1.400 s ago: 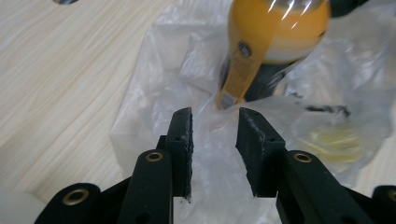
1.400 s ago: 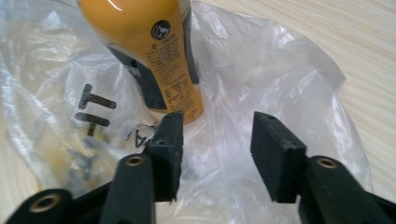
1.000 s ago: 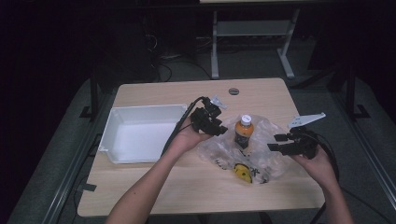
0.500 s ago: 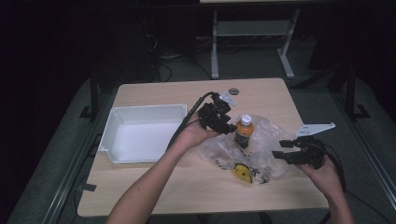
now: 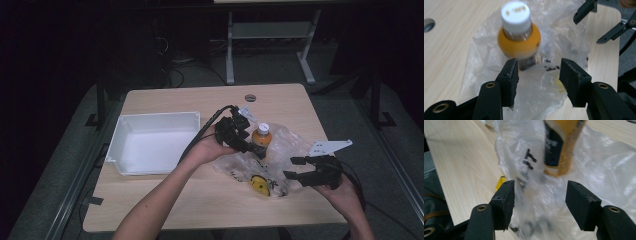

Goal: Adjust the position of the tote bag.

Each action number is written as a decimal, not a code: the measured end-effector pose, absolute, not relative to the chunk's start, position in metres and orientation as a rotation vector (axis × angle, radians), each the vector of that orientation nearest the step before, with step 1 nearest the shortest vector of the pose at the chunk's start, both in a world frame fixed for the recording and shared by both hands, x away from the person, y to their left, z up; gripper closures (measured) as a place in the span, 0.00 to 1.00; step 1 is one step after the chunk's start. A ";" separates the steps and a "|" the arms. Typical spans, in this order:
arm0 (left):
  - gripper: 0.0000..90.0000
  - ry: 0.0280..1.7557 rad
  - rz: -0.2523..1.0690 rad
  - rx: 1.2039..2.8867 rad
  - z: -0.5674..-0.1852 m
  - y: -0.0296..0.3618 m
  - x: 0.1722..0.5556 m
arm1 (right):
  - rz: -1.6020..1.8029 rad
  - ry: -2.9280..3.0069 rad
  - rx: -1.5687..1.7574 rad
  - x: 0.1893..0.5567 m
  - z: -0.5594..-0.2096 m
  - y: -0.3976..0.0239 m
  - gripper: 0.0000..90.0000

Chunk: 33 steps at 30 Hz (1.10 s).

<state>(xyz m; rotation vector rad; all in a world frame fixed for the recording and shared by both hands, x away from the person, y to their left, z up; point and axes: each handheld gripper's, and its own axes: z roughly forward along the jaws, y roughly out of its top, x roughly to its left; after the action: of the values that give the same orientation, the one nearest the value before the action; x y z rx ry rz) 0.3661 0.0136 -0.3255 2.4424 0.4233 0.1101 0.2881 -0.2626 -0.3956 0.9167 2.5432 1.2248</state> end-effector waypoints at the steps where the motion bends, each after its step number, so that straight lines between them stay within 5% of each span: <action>1: 0.54 0.423 0.110 2.432 -0.327 0.015 0.365 | 1.227 2.549 0.908 0.289 -0.396 -0.261 0.44; 17: 0.50 0.419 0.045 2.526 -0.363 0.031 0.353 | 1.196 2.653 0.840 0.296 -0.415 -0.237 0.45; 24: 0.71 0.449 0.024 2.572 -0.393 0.035 0.352 | 1.105 2.723 0.814 0.301 -0.433 -0.222 0.60; 33: 0.77 0.464 0.012 2.612 -0.428 0.037 0.348 | 1.035 2.804 0.811 0.304 -0.447 -0.215 0.88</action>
<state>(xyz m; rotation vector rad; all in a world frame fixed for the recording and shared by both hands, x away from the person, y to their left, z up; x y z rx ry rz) 0.3482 0.0374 -0.4281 2.6115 0.4645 0.0123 0.3040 -0.2149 -0.4475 0.8112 2.8044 1.0349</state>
